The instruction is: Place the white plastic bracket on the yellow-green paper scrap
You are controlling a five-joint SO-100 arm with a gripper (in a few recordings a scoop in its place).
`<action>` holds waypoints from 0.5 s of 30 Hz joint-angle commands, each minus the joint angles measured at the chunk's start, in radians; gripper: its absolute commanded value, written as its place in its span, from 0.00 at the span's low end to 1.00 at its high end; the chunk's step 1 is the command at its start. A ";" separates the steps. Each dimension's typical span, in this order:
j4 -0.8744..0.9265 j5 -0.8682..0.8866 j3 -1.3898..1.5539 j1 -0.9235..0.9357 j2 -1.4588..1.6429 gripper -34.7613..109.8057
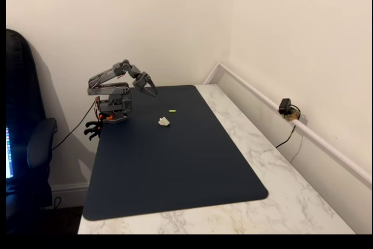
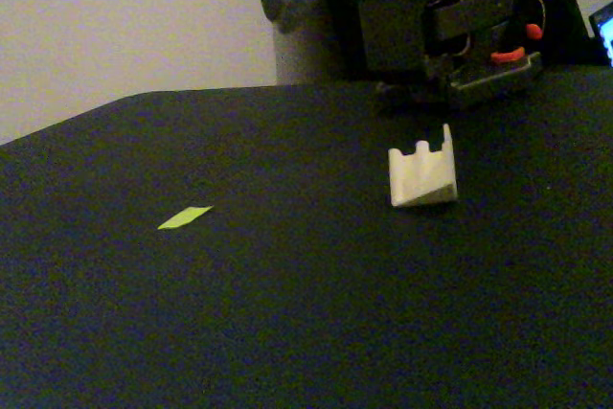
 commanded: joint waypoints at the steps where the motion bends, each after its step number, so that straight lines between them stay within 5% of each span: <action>1: 0.006 0.034 -0.236 -0.038 -0.169 0.25; 9: 0.114 -0.048 -0.681 -0.041 -0.652 0.25; 15: 0.210 0.087 -0.815 -0.109 -0.738 0.24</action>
